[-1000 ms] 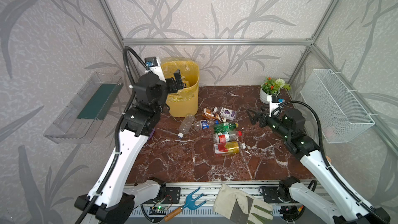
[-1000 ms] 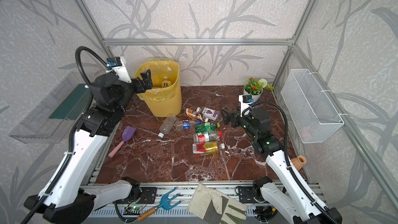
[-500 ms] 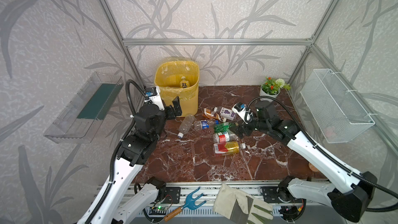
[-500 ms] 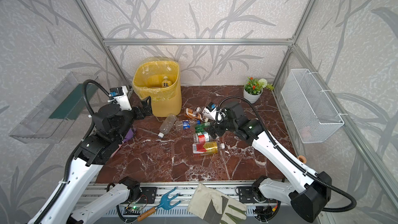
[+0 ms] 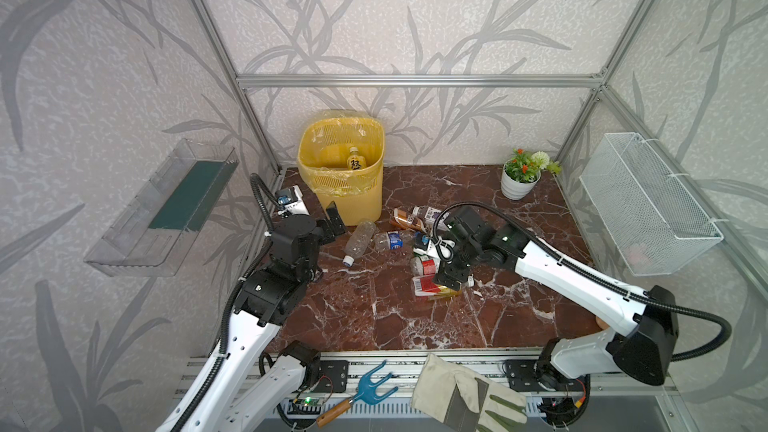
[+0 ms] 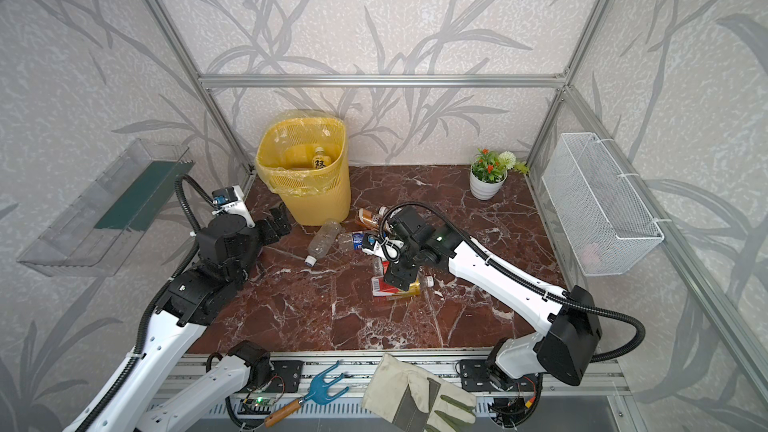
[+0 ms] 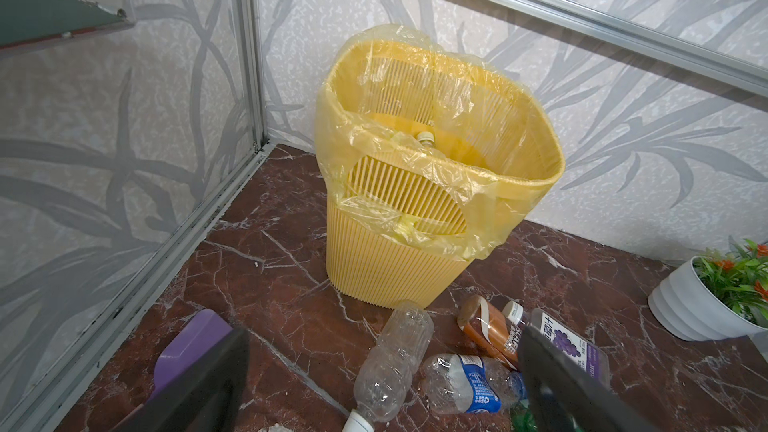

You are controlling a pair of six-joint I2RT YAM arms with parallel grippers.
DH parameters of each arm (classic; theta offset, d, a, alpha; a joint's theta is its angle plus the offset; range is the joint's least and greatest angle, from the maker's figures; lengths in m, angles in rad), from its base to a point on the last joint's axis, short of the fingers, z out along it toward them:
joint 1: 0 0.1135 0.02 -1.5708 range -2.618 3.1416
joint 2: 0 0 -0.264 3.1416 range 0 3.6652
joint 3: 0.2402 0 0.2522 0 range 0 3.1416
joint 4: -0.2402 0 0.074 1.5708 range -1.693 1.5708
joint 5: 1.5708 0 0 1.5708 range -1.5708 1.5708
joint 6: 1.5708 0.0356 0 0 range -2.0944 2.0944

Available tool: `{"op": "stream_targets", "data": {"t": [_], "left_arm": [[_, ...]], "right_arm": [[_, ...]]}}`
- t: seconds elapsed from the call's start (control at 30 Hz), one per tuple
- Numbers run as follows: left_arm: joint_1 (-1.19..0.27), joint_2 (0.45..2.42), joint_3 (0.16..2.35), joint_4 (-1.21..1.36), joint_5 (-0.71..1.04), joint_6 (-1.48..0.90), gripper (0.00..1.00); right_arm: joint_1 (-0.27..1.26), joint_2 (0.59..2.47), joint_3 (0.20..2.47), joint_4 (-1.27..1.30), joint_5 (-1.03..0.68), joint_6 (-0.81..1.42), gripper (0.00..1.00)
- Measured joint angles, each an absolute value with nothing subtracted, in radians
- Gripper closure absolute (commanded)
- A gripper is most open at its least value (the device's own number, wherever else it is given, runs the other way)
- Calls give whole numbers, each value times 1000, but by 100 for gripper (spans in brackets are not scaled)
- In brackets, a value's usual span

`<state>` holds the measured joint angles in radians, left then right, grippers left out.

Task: Throw the plastic bottles in the bin
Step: 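Draw the left gripper back while the right gripper reaches toward the red-labelled bottle, then lower the right gripper onto the red-and-yellow bottle and grasp it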

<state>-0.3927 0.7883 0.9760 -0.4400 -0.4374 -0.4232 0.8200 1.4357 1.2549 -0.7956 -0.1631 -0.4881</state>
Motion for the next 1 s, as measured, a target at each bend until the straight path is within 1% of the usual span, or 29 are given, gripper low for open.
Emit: {"op": "stream_targets", "data": {"t": [0.13,0.33,0.43,0.6,1.0], "left_arm": [[-393,788,976,-442,-449,-424,1],[-393,789,976,-442,-452,-429,1],[-393,789,976,-442,-451,-430,1],[-393,794,976,-442,-451,-440,1],[-392,801,976,-443,-451,-445,1]], "right_arm": [[825,1489,1255,-839,-164,-517,15],[827,1566,1260,-871,-147,-543,22],[827,1617,1277,-884,-135,-551,24],[827,1683,1280,-887,-124,-560,25],[839,1761,1288,-888,-129,-578,27]]}}
